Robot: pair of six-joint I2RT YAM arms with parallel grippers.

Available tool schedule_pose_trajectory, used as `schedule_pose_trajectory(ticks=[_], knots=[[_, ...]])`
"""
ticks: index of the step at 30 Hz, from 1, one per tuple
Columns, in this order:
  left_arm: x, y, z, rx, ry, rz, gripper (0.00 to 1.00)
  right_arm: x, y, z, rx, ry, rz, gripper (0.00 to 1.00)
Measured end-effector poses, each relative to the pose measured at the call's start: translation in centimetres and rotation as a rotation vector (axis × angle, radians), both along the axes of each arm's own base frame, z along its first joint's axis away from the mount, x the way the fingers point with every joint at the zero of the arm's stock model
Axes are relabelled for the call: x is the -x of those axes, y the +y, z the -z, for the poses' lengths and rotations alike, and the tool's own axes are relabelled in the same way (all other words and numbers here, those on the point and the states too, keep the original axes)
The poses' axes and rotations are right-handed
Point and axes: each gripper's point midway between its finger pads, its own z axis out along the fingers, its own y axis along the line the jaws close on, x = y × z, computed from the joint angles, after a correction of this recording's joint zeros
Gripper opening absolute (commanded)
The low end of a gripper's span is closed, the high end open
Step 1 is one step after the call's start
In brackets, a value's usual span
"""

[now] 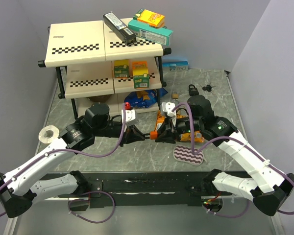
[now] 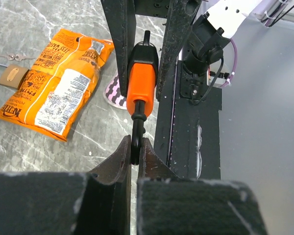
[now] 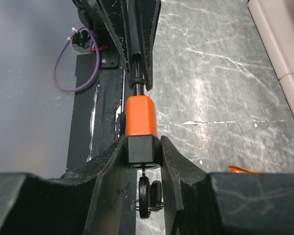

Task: Lock with the key
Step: Lock the lock.

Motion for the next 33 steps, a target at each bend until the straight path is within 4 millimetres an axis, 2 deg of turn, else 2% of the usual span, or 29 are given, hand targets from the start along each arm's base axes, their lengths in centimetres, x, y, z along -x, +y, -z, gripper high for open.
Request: schedule_pose_trajectory(ticks=[12,19,33], knots=[[0.1,-0.5,0.7,0.013,0.05,0.002,0.01,0.4,0.0,0.2,0.006,0.108,0.04,0.0],[0.5,-1.1,0.1,0.044,0.066,0.028,0.01,0.5,0.5,-0.1,-0.013,0.04,0.01,0.0],[0.5,-1.4,0.3,0.05,0.054,0.046,0.01,0.5,0.6,0.3,-0.003,0.038,0.013,0.0]])
